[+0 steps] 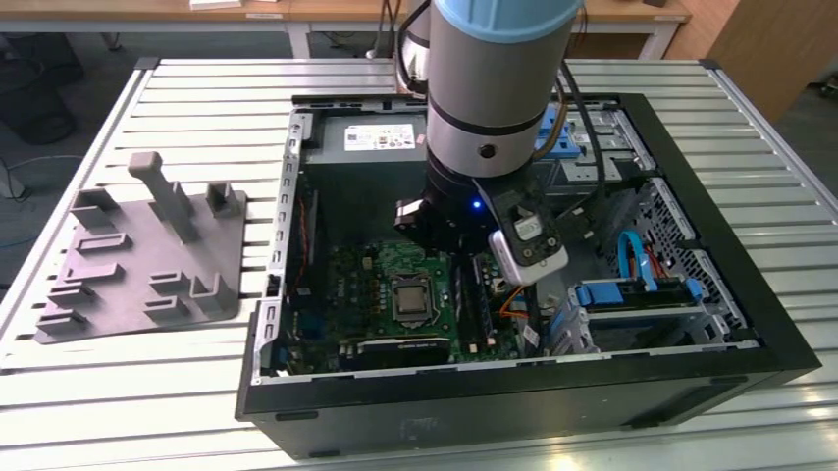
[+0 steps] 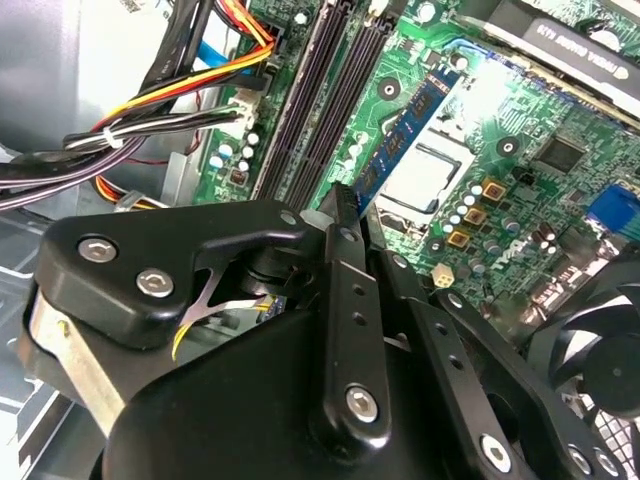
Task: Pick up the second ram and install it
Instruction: 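Insert the second ram into the second slot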
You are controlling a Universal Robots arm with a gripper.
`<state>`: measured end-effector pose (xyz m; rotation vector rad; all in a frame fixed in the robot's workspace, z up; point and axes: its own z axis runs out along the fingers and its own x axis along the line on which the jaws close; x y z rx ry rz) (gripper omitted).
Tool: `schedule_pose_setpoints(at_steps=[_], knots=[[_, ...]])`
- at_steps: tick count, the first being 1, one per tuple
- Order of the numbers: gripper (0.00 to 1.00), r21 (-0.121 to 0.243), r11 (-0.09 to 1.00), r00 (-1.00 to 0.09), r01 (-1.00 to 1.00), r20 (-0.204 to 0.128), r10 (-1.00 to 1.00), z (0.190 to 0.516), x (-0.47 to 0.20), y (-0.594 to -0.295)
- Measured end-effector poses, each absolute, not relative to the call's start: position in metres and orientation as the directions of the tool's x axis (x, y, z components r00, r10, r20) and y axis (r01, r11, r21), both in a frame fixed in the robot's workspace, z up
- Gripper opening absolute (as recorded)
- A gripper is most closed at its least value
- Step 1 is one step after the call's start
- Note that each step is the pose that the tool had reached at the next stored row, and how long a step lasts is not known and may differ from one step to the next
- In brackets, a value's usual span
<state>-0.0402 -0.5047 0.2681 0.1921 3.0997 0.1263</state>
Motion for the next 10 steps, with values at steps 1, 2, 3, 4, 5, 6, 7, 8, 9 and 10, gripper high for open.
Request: schedule_pose_setpoints(at_steps=[1,2,3,4,5,6,7,8,9,10], knots=[[0.14,0.083,0.989,-0.992,0.122,-0.028,0.125,0.267,-0.040,-0.505],[0.14,0.083,0.989,-0.992,0.122,-0.028,0.125,0.266,-0.040,-0.505],[0.14,0.083,0.989,-0.992,0.122,-0.028,0.125,0.265,-0.040,-0.505],[0.14,0.083,0.989,-0.992,0.122,-0.028,0.125,0.263,-0.040,-0.505],[0.14,0.083,0.989,-0.992,0.122,-0.028,0.125,0.260,-0.040,-0.505],[0.14,0.083,0.989,-0.992,0.122,-0.028,0.125,0.257,-0.040,-0.505],[0.14,0.083,0.989,-0.992,0.122,-0.028,0.125,0.255,-0.040,-0.505],[0.14,0.083,0.989,-0.992,0.122,-0.028,0.125,0.253,-0.040,-0.505],[0.14,0.083,0.989,-0.992,0.122,-0.028,0.124,0.252,-0.040,-0.505],[0.14,0.083,0.989,-0.992,0.122,-0.028,0.125,0.250,-0.039,-0.504]])
